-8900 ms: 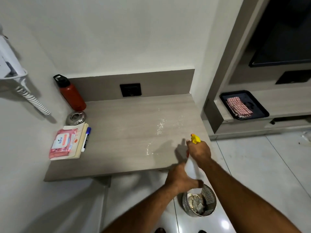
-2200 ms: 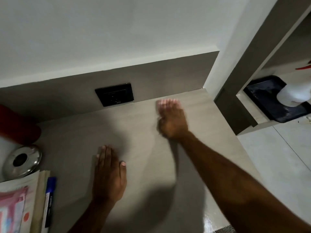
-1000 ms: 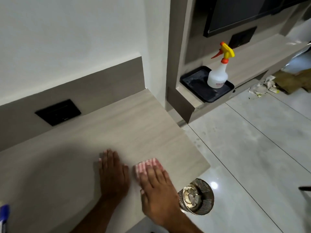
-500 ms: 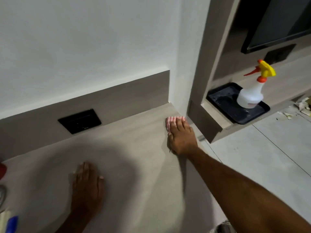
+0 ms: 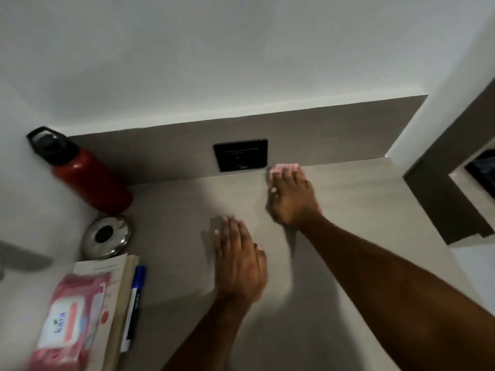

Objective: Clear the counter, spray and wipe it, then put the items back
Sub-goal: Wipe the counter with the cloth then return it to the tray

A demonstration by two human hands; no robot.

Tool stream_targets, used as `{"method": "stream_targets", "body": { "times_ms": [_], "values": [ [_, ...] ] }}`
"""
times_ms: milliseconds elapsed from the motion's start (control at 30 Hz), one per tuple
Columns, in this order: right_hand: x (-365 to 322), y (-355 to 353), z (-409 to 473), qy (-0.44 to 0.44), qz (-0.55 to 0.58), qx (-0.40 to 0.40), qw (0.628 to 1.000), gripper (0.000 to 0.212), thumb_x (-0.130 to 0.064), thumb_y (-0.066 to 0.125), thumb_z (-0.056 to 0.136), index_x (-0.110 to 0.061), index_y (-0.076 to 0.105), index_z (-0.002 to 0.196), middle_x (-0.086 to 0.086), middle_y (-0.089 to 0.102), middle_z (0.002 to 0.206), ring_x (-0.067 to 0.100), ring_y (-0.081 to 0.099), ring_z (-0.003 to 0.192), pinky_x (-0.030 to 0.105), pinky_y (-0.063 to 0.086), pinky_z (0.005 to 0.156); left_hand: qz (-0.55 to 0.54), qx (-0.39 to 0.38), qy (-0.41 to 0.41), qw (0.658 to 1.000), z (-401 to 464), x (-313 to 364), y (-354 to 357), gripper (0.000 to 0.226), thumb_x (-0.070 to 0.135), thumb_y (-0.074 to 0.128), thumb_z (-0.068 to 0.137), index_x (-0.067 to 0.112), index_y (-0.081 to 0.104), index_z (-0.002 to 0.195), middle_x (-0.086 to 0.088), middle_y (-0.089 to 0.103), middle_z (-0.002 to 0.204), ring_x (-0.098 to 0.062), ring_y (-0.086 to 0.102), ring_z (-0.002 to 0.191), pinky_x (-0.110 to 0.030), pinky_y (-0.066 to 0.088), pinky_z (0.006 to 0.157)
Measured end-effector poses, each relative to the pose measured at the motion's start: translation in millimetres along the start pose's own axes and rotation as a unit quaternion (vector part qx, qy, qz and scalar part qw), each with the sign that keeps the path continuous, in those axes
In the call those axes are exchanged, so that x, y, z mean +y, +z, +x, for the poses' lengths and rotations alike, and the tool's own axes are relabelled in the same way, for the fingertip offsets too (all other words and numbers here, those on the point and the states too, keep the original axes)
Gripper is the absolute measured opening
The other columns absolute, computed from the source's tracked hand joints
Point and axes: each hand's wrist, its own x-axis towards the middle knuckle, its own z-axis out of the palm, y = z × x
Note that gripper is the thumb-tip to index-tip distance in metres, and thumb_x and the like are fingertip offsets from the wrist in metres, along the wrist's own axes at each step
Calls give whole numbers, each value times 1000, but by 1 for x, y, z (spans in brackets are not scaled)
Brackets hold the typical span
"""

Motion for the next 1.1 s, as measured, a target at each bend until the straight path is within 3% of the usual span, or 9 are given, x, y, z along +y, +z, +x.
{"method": "stream_targets", "body": {
  "times_ms": [133, 300, 367, 433, 500, 600, 700, 933, 1100],
  "values": [
    [-93, 10, 11, -124, 69, -59, 988, 66, -35, 31, 99, -20, 8, 158, 8, 6, 167, 30, -2, 154, 44, 1, 125, -5, -8, -15, 1000, -16, -27, -3, 67, 35, 29, 91, -6, 31, 145, -25, 32, 152, -38, 24, 145, -54, 19, 119],
    [-115, 17, -39, -127, 192, -77, 970, 56, -33, 28, 103, -25, 17, 157, 0, 10, 167, 20, -2, 154, 39, 5, 123, -45, -40, -66, 996, -46, -92, -18, 71, 45, 21, 92, 5, 15, 151, -15, 20, 159, -29, 15, 148, -49, 20, 120],
    [-116, 8, -67, -75, 377, -115, 916, 48, -17, 38, 103, -18, 36, 151, 4, 26, 162, 17, 18, 152, 26, 17, 121, -71, -34, -47, 996, -33, -88, -26, 72, 47, 13, 92, 9, 11, 152, -11, 9, 161, -27, 5, 150, -48, 12, 122],
    [-95, -6, -88, 54, 456, -58, 886, 40, -5, 44, 100, -15, 53, 138, 7, 52, 145, 14, 50, 134, 5, 32, 104, -54, -49, -13, 997, -5, -69, -30, 71, 47, 8, 93, 10, 9, 153, -11, 3, 162, -28, -1, 150, -47, 3, 123],
    [-56, -14, -100, 127, 418, 27, 899, 34, -11, 44, 101, -8, 60, 131, 11, 63, 130, 25, 60, 123, 0, 34, 96, -21, -99, 3, 995, 17, -48, -24, 71, 47, 14, 95, 6, 8, 153, -17, 6, 162, -32, 0, 150, -50, 1, 122],
    [-5, -4, -104, 91, 234, 23, 968, 52, -33, 32, 100, -8, 49, 142, 14, 49, 148, 30, 43, 139, 27, 27, 117, 12, -101, 25, 994, 38, -35, -13, 77, 51, 20, 94, 2, 6, 152, -24, 9, 160, -41, 4, 148, -55, 3, 119],
    [9, 17, -100, 63, 130, 11, 990, 59, -41, 25, 100, -10, 41, 147, 14, 37, 157, 29, 32, 146, 43, 22, 121, 30, -82, 94, 992, 81, -44, -6, 74, 49, 21, 96, 2, 8, 151, -25, 15, 159, -41, 10, 147, -54, 9, 120],
    [12, 23, -95, 43, 96, 18, 994, 62, -44, 26, 99, -8, 38, 148, 16, 33, 158, 30, 26, 148, 40, 15, 120, 98, -76, 61, 990, 123, -135, -20, 69, 37, 27, 96, 0, 8, 151, -23, 16, 158, -37, 13, 146, -47, 5, 121],
    [4, 18, -95, 40, 110, 19, 993, 62, -42, 27, 97, -6, 40, 147, 18, 34, 158, 31, 27, 148, 40, 13, 120, 101, -55, 58, 992, 122, -150, -26, 66, 31, 29, 98, -1, 9, 151, -26, 16, 157, -39, 13, 147, -45, 3, 121]
  ]
}}
